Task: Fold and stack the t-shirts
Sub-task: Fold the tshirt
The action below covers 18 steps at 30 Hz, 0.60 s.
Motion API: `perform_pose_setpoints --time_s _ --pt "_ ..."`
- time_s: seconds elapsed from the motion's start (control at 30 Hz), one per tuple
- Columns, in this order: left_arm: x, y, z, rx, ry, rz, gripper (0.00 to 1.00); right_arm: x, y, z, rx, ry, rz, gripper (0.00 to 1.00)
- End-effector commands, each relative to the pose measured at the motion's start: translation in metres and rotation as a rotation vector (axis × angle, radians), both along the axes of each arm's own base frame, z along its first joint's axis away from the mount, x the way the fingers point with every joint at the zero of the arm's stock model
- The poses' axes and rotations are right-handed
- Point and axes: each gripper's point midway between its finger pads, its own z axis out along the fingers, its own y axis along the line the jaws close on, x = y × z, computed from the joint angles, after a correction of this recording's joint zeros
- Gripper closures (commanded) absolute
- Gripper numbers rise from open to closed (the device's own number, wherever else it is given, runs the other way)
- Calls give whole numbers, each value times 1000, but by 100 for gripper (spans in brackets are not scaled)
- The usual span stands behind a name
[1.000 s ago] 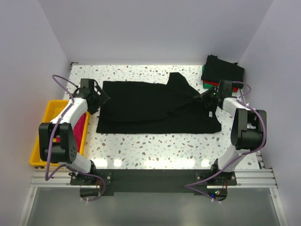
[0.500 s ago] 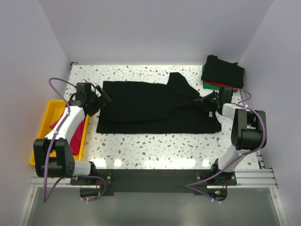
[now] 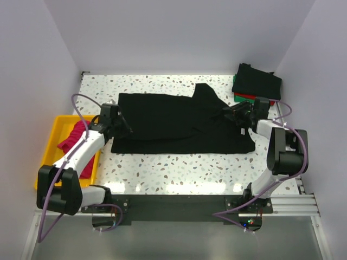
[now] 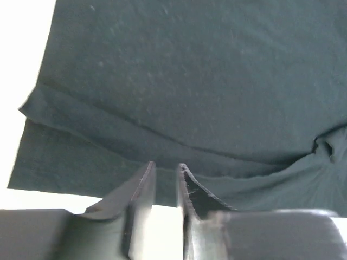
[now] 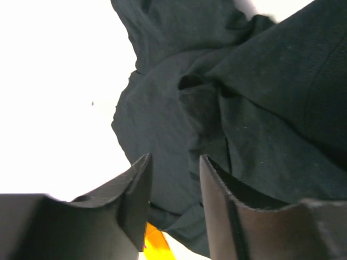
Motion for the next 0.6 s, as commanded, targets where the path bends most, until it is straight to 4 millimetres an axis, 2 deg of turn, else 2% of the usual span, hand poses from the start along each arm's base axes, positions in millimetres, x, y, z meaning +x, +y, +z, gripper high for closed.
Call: perform_pose_setpoints --time_s 0.0,0.03,0.13,0.2,0.23,0.37,0.43,0.5,0.53,0.57 --pt "-3 -3 0 17 -20 -2 76 11 -2 41 -20 -139 15 52" --pt "-4 -7 -2 15 -20 -14 84 11 -2 45 -25 -147 19 49" --pt "-8 -12 -10 21 -1 -33 94 9 -3 59 -66 -179 38 48" --pt "-11 -14 -14 21 6 -45 98 5 -3 74 -121 -219 48 48" --pt "-11 -18 -15 19 4 -58 100 0 -2 72 -143 -198 54 48" --pt "-16 -30 -24 24 23 -91 100 -16 4 82 -251 -222 99 48" --pt "-17 -37 -28 22 28 -105 100 -24 16 90 -278 -247 135 48" --pt "-17 -40 -32 17 38 -111 100 -31 22 86 -321 -231 162 48" --pt "-17 -44 -35 14 42 -119 100 -38 34 86 -330 -233 195 48" --pt "-16 -47 -36 10 43 -128 100 -40 34 86 -355 -235 197 48"
